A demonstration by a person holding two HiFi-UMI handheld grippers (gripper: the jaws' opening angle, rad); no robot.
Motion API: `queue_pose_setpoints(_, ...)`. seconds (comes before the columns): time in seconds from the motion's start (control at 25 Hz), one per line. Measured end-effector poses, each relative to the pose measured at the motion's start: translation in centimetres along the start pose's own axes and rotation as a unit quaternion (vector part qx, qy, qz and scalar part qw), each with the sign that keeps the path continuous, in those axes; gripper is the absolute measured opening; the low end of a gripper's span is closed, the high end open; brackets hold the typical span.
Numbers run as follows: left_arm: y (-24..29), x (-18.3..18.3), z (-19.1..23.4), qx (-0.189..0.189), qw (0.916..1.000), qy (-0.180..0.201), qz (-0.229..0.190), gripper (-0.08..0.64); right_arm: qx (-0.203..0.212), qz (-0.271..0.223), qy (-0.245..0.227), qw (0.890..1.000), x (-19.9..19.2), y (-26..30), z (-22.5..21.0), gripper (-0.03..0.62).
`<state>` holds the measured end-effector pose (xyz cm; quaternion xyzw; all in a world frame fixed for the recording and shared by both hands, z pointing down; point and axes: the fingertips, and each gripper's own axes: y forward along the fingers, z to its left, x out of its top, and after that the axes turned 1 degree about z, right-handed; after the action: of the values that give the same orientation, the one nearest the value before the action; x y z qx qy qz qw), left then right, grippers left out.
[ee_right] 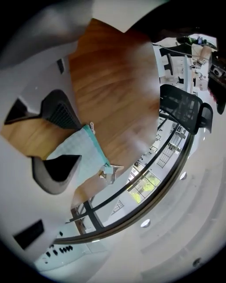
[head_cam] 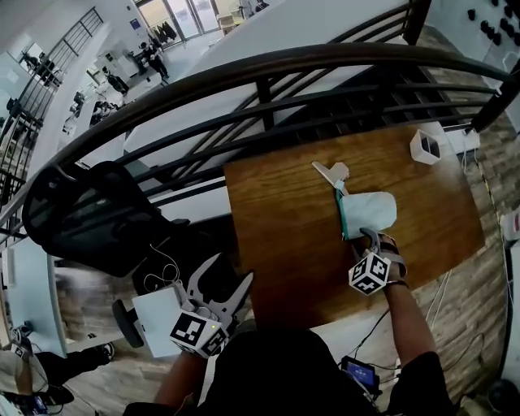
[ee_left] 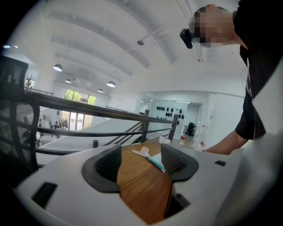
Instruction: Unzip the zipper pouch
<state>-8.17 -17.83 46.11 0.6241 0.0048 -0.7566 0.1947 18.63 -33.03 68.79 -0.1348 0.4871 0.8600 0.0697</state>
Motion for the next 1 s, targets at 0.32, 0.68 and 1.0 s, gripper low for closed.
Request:
queue_pose_setpoints(0.32, -1.8, -0.6, 1.2, 0.001, 0.9997, 0.007, 0.021, 0.275, 0.027, 0.066, 0.006, 0.997, -1.0, 2.1, 0.7, 0.117)
queue_pose_setpoints(0.68, -1.8, -0.2, 2.8, -0.020, 0.9995, 0.011, 0.021, 0.275, 0.013, 0.032, 0.068, 0.997, 1.4, -0.1, 2.7, 0.014)
queue_pose_setpoints(1.0, -0.3, -0.5, 1.5, -0.080, 0.9966, -0.004, 0.023, 0.275, 0.021, -0.025, 0.200, 0.979, 4.3, -5.4, 3.9, 0.012)
